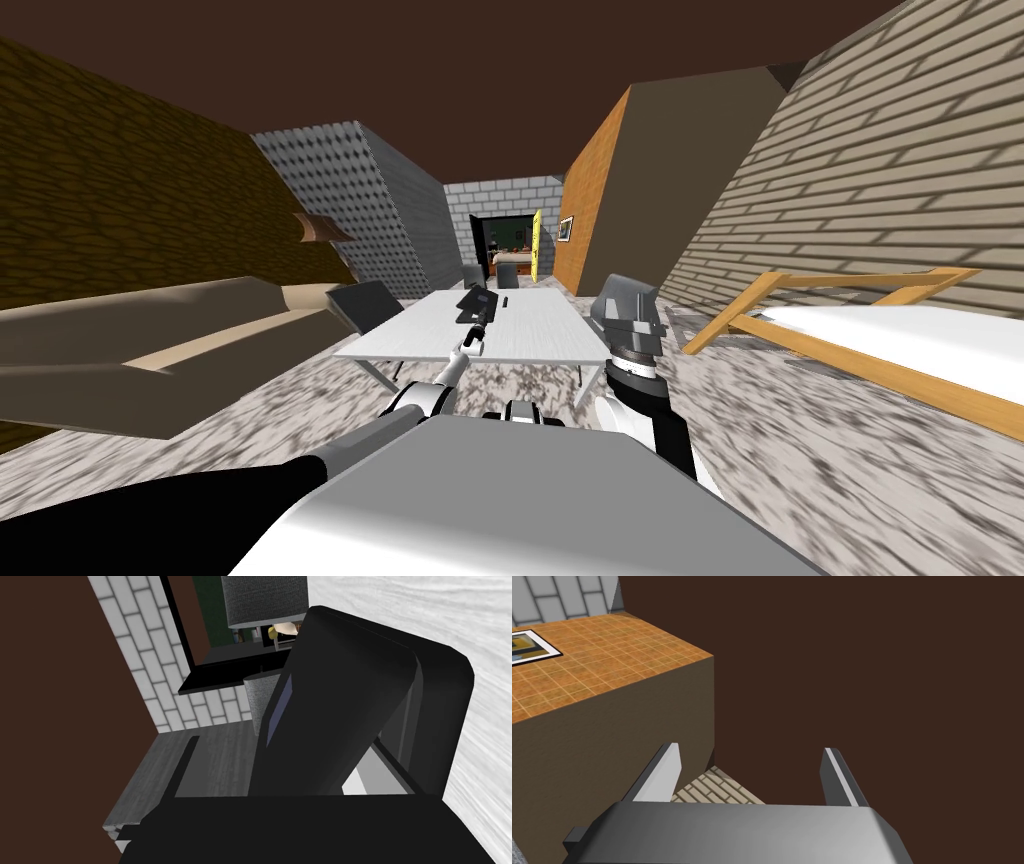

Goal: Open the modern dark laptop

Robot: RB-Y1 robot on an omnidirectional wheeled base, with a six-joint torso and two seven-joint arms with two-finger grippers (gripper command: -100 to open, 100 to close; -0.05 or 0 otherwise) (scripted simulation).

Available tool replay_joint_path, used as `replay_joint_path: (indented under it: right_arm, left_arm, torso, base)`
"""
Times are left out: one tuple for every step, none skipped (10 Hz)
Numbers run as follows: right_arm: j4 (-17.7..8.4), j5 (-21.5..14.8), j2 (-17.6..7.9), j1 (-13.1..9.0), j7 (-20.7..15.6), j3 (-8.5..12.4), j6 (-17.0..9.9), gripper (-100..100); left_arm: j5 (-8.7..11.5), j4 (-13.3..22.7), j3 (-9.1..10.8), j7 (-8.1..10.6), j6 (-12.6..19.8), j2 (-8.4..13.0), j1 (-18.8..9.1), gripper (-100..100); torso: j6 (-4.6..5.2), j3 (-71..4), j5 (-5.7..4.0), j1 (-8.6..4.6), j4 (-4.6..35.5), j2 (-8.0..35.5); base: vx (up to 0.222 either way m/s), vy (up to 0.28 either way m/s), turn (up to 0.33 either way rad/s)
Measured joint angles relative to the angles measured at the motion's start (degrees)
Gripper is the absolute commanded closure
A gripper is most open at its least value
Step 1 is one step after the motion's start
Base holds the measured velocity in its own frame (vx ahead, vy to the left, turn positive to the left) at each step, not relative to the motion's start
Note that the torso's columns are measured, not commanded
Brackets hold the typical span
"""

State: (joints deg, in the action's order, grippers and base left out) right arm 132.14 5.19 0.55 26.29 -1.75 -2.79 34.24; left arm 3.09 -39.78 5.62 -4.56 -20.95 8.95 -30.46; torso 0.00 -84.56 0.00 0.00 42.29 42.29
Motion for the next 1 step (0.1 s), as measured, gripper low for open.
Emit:
replay_joint_path:
  right_arm:
    - [0.0, 0.0, 0.0, 0.0, 0.0, 0.0, 0.0, 0]
  left_arm:
    - [0.0, 0.0, 0.00, 0.00, 0.0, 0.0, 0.0, 0]
  torso:
    - [0.00, 0.0, 0.00, 0.01, 0.0, 0.0]
  base:
    - [0.000, 0.000, 0.000]
